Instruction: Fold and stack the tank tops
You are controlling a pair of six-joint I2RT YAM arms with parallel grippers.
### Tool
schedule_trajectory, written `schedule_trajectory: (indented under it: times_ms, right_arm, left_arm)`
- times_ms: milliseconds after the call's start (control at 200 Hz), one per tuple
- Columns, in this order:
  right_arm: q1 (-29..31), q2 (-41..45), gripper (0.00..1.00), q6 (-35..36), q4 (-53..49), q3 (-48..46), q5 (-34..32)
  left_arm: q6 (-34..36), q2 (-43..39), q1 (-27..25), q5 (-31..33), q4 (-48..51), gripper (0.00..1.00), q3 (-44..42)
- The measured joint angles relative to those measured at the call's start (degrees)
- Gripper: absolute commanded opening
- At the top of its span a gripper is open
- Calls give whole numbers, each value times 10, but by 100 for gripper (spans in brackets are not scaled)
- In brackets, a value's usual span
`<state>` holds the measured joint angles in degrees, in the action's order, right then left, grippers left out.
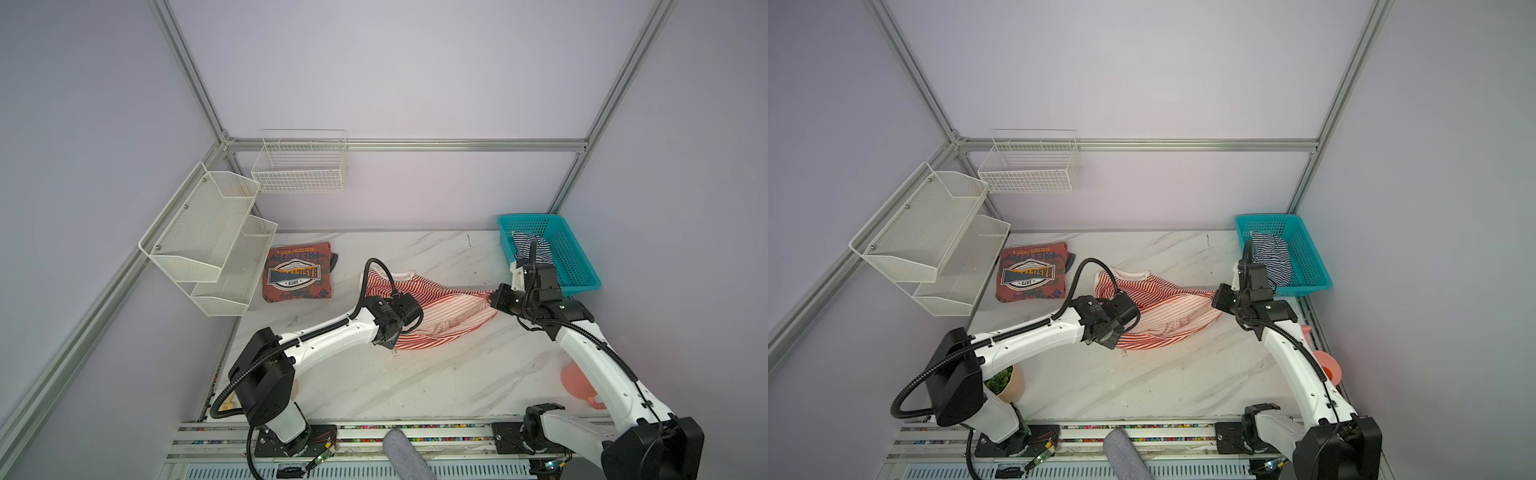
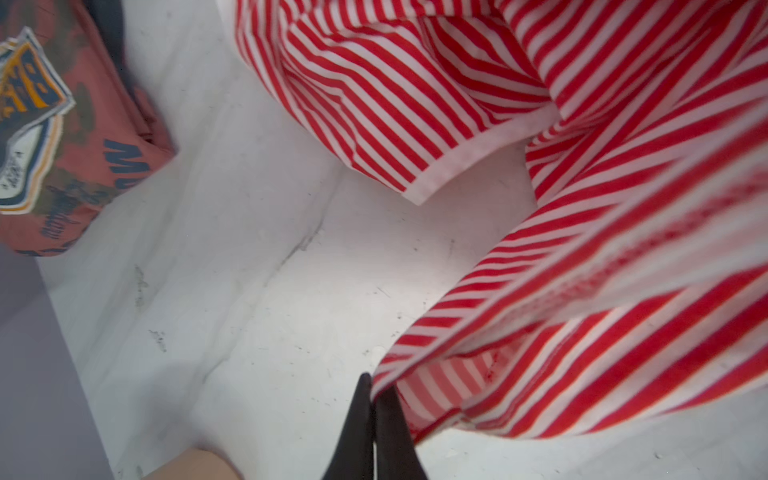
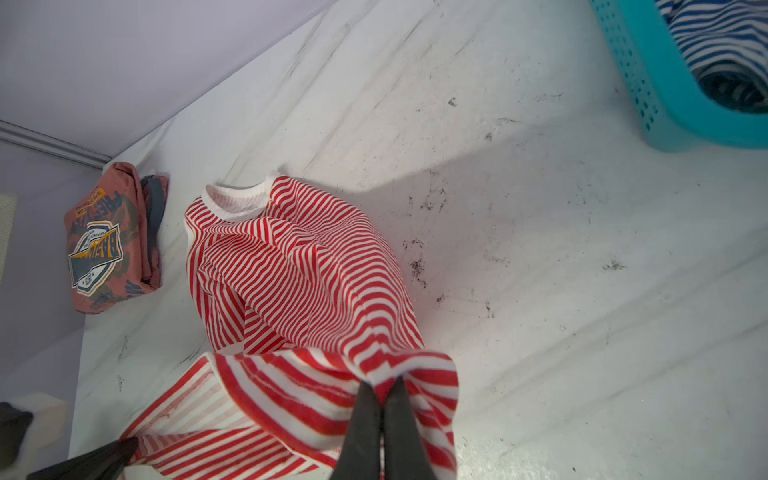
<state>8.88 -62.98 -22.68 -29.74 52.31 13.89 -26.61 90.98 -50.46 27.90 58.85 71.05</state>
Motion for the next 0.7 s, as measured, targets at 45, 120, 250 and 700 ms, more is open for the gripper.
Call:
schedule_trajectory:
  times_ms: [45,120,250,700]
  right_arm:
    - [0,6,0,-3,0,-11,6]
    - [0,13,0,-8,0,-30,16]
    - [0,20,0,-12,-3,-57,27]
    - [0,21,0,-15,-9,-83,40]
  left_arm:
    - [12,-10,2,7,5,18,2]
    - [26,-22,0,6,12,29,2]
    - [30,-25,-10,-22,17,42,1]
    - [-139,-96,-40,-186,-45,41,-110]
